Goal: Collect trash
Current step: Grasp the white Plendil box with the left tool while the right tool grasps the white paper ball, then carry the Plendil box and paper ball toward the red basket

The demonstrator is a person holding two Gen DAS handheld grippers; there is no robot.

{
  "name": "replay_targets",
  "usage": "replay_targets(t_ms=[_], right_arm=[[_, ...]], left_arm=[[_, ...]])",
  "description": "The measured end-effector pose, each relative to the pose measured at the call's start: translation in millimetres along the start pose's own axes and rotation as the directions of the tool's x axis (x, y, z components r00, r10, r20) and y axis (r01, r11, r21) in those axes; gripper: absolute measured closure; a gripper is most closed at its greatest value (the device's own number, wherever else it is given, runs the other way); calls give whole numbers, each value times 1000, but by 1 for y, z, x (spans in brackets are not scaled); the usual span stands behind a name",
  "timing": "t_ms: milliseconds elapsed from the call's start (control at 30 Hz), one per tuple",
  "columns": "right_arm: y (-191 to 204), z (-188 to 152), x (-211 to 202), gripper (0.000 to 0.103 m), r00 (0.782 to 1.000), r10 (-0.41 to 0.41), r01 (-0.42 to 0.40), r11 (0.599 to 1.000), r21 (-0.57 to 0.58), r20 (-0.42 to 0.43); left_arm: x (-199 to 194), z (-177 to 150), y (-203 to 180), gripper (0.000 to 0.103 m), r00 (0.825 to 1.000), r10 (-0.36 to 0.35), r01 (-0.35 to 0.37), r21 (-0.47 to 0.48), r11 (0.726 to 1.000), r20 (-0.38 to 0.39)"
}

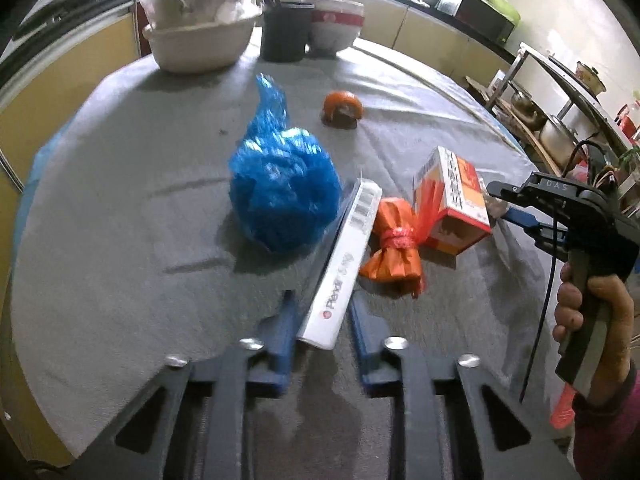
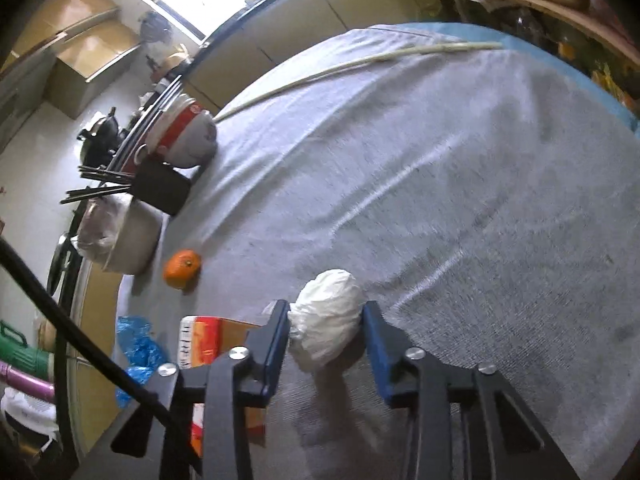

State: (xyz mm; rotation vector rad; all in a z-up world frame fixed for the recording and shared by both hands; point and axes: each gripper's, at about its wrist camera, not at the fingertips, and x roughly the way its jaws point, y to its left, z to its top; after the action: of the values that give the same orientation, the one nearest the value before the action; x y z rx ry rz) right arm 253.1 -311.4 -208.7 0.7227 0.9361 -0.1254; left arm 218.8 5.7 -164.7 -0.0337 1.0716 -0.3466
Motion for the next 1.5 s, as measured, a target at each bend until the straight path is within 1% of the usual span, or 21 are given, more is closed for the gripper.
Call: replay_targets(t_ms=[33,100,167,267,500,633,700,833,1067,1167,1333,1500], right_arm=[[2,-2,-3,69,1000,-4,4,1000,-21,8],[5,-8,-15,70,999,-13,15,998,-66,35],[5,-16,-31,70,998,2,4,996,-87,58],[4,-26,-56,70,996,27,-17,993,-117,85],[1,-61,-111,70,989,114,-96,980,-173,97],[-4,-84,-135,70,984,153,-134,974,-184,95],[-9,-95,-144,70,983,157,-136,972,-193,98],[-19,-114,-163,70,981,157,-130,969,-211,116],[-43,-134,-195,70,974,163,-129,970,-208,159],[-55,-138,-208,70,970,167,-131,972,-193,179],[-71,-139,-226,70,964,158,-122,977,-174,212],[-88,-141,-242,70,959,149,-116,982,-148,241]], left_arm=[[-1,-1,0,81,1000,1,-1,-5,1000,7],[-3,-3,2,85,1000,-6,6,-17,1000,14],[-7,-6,1,87,1000,-13,14,-17,1000,23],[-18,-13,-6,87,999,-10,10,1,1000,39],[-48,-40,-27,88,997,-59,56,45,997,59],[-64,-58,-44,87,995,-69,63,85,994,71],[-71,-65,-52,87,995,-63,53,110,993,83],[-84,-76,-71,87,992,-72,55,154,987,104],[-98,-90,-105,87,988,-80,46,240,970,132],[-100,-97,-120,87,988,-88,49,281,959,128],[-103,-101,-139,87,987,-106,61,322,945,124],[-112,-105,-158,87,981,-133,71,378,923,141]])
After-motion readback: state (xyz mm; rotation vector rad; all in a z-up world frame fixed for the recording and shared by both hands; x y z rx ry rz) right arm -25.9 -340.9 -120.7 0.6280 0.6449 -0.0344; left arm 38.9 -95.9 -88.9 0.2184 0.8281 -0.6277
